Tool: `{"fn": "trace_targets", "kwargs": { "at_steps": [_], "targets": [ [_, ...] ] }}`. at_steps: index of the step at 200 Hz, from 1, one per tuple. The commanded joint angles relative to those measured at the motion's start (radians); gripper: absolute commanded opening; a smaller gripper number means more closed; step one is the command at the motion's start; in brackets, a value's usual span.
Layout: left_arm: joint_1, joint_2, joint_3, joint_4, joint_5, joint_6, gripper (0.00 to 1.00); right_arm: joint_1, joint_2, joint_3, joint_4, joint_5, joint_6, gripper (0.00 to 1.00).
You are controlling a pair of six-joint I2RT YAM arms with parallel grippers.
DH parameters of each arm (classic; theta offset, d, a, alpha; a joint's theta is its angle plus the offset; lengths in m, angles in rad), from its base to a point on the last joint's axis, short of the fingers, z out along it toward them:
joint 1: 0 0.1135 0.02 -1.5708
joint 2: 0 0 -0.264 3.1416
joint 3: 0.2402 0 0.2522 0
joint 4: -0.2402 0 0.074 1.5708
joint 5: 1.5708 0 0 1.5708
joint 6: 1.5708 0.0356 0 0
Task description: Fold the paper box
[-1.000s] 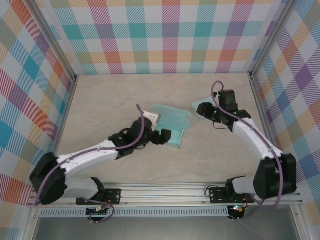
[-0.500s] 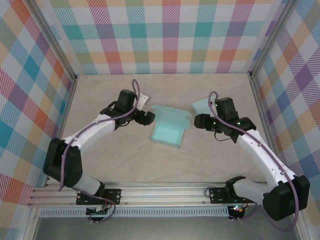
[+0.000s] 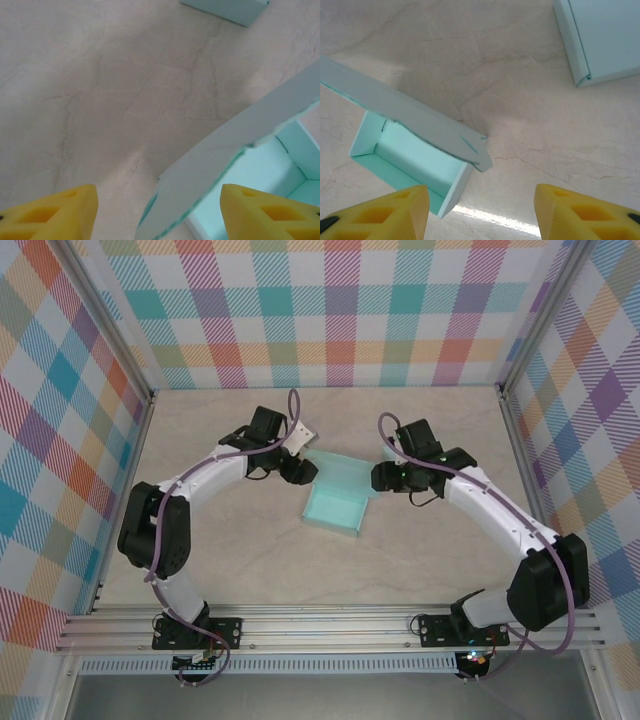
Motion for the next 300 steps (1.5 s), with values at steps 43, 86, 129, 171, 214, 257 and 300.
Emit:
{"fn": "trace_targets", "kwargs": {
  "at_steps": [43, 86, 129, 171, 214, 257, 300],
  "targets": [
    [0.013, 0.023, 0.022, -0.049, 0.010, 0.011, 0.53, 0.045, 0.127, 0.076, 0.005, 0.015, -0.034, 0.50],
    [0.012, 0.028, 0.013, -0.049, 0.026, -0.010, 0.37, 0.075, 0.179, 0.096, 0.015, 0.026, -0.014, 0.33],
    [-0.010, -0.006, -0.016, 0.012, -0.001, -0.100, 0.18, 0.092, 0.198, 0.114, 0.024, 0.064, 0.009, 0.13],
    [-0.084, -0.055, -0.078, 0.164, -0.200, -0.299, 0.09, 0.095, 0.205, 0.123, 0.058, 0.139, 0.072, 0.06],
    [-0.155, -0.085, -0.132, 0.327, -0.368, -0.550, 0.11, 0.096, 0.217, 0.135, 0.160, 0.194, 0.115, 0.02],
    [-0.182, -0.049, -0.086, 0.377, -0.473, -0.648, 0.12, 0.095, 0.278, 0.196, 0.258, 0.258, 0.054, 0.00],
    [-0.188, 0.006, -0.110, 0.446, -0.550, -0.799, 0.15, 0.097, 0.373, 0.234, 0.316, 0.255, 0.068, 0.00]
  ]
}}
